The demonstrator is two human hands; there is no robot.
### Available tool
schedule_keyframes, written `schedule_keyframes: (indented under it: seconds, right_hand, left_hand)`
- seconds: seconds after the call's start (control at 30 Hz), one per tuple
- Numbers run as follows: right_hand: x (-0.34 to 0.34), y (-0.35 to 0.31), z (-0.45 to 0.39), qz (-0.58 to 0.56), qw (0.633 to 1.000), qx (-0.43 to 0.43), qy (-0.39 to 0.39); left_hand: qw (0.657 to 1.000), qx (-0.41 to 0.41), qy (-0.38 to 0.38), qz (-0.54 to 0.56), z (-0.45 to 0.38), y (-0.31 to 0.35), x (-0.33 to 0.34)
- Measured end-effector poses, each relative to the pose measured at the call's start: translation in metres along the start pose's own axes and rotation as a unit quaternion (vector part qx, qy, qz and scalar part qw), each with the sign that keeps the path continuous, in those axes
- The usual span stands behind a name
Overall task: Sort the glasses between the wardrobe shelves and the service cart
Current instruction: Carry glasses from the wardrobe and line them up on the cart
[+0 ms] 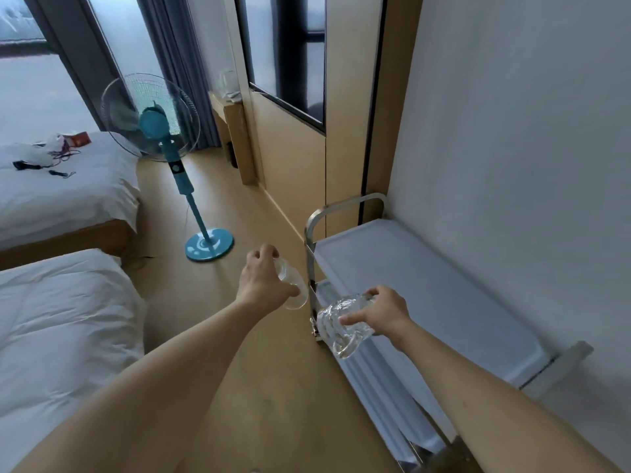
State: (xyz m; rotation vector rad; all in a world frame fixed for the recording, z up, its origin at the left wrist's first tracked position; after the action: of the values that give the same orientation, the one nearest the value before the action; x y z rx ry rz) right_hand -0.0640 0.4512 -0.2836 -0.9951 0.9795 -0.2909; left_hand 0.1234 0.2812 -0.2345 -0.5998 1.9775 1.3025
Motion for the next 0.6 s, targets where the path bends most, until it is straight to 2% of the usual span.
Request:
schedule_keyframes:
  seconds: [0.23, 0.43, 0.6]
  right_hand:
    - [0.008, 0.016, -0.053, -0.043, 0.990, 0.108, 0.085]
    - [0.022, 0.015, -0.091, -0.180, 0.937, 0.239, 0.180]
    - [0.042, 0.005, -0.119, -0.281, 0.893, 0.283, 0.210]
  left_hand:
    - [0.997, 0.029, -0.066, 0.038, -0.083, 0.011, 0.064]
    - [0.988, 0.043, -0.118, 0.091, -0.155, 0.020, 0.106]
    - [0.980, 0.023, -0.157, 0.122, -0.200, 0.022, 0.140]
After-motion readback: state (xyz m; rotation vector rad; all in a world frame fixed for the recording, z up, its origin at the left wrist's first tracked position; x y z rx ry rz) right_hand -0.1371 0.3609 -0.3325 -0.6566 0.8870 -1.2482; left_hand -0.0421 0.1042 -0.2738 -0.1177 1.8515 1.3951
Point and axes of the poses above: each hand's wrist, its own z-axis away from the middle knuckle, its own x-axis out of the palm, y = z × x, the point moved 3 cm from there along -z, towards the middle knuckle, and after that the axes turned 14 degrees about y, right-handed, at the moved point
